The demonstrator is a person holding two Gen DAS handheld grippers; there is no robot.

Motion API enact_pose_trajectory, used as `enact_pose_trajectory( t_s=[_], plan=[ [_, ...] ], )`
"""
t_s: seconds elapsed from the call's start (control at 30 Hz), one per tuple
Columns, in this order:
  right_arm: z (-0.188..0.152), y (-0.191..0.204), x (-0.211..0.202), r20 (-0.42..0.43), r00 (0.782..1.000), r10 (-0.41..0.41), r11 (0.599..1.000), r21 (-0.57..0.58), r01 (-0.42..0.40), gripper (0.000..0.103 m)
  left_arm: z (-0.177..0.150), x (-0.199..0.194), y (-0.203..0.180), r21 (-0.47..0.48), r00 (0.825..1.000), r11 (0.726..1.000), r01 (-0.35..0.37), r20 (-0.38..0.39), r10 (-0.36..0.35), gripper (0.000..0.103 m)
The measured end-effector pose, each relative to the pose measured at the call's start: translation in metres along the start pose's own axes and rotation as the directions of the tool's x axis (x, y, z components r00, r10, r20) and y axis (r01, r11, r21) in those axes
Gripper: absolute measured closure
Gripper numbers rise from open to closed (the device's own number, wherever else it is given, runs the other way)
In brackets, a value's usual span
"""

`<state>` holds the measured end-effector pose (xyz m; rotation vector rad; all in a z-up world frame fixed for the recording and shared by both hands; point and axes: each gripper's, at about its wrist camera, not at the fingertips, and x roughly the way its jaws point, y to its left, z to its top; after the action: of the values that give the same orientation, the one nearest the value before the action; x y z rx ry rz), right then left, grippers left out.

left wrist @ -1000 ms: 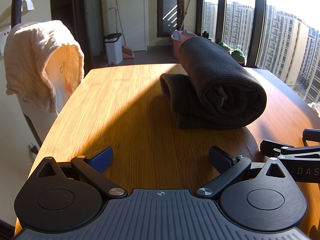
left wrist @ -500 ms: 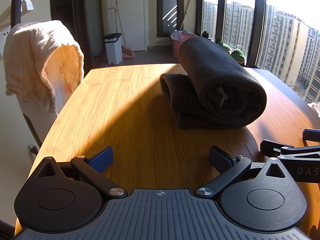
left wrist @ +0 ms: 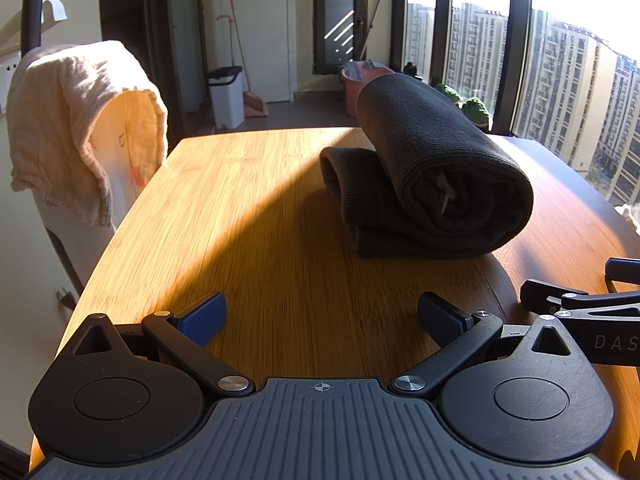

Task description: Fold clothes

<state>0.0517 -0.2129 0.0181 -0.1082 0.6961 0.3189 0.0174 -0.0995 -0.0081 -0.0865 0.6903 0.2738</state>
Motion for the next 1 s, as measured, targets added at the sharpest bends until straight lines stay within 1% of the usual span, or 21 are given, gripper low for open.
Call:
enact_pose_trajectory(
  t_s=[0.53, 0.6, 0.7, 0.73, 0.77, 0.9, 1.0],
  plan=[
    [0.000, 0.000, 0.000, 0.000, 1.000, 0.000, 1.000, 0.000, 0.000, 0.000, 0.000, 0.001, 0.000, 0.003, 1.000, 1.000, 0.007, 0.001, -0.007, 0.000],
    [0.000, 0.000, 0.000, 0.000, 1.000, -0.002, 1.000, 0.003, 0.002, 0.000, 0.003, 0.004, 0.001, 0.027, 0.999, 0.999, 0.032, 0.002, -0.032, 0.000],
    [0.000, 0.002, 0.000, 0.000, 1.000, -0.006, 1.000, 0.002, 0.006, 0.000, 0.014, 0.018, 0.003, 0.098, 0.992, 0.988, 0.123, -0.003, -0.123, 0.000],
    [0.001, 0.002, 0.001, 0.000, 1.000, -0.009, 1.000, 0.007, 0.009, 0.000, 0.018, 0.023, 0.002, 0.108, 0.991, 0.985, 0.136, -0.005, -0.137, 0.000],
    [0.001, 0.003, 0.001, 0.000, 1.000, -0.016, 1.000, 0.011, 0.016, 0.000, 0.022, 0.027, 0.001, 0.113, 0.990, 0.983, 0.142, -0.005, -0.142, 0.000],
    [0.001, 0.003, 0.001, 0.000, 1.000, -0.019, 1.000, 0.016, 0.019, 0.000, 0.026, 0.032, -0.003, 0.100, 0.993, 0.988, 0.121, -0.003, -0.121, 0.000],
    [0.001, 0.003, 0.001, 0.001, 1.000, -0.019, 1.000, 0.016, 0.019, 0.000, 0.026, 0.032, -0.001, 0.101, 0.992, 0.987, 0.128, -0.004, -0.129, 0.000]
  ],
)
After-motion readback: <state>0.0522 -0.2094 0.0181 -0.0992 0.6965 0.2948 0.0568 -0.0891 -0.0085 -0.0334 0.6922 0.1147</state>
